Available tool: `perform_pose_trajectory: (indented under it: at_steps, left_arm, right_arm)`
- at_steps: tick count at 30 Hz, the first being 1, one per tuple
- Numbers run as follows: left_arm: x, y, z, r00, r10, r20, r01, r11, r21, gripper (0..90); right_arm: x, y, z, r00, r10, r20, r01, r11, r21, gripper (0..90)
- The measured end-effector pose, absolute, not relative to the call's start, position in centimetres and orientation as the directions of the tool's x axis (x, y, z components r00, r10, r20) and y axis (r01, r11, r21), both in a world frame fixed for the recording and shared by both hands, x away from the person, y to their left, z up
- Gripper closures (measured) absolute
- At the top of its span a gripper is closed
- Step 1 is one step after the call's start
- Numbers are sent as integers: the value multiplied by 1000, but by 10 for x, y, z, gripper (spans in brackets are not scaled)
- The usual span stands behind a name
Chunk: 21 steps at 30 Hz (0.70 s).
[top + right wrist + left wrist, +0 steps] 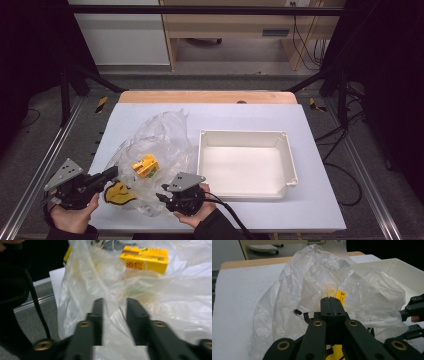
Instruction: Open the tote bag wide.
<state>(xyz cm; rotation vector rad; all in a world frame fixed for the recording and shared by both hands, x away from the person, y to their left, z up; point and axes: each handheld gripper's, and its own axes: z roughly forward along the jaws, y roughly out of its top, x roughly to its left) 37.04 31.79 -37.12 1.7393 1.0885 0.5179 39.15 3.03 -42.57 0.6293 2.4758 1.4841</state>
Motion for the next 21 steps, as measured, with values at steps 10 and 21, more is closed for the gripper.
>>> perform_pose_trajectory:
  at_steps: [10, 21]
  left_arm:
    - [367, 322, -378, 498, 854, -149, 443, -103, 891, 900]
    - [362, 326, -398, 464, 875, -137, 472, -113, 874, 900]
  right_arm:
    - [390, 31, -428, -901, 428, 73, 270, 419, 867, 900]
    - [381, 37, -445, -911, 401, 94, 289, 459, 840, 900]
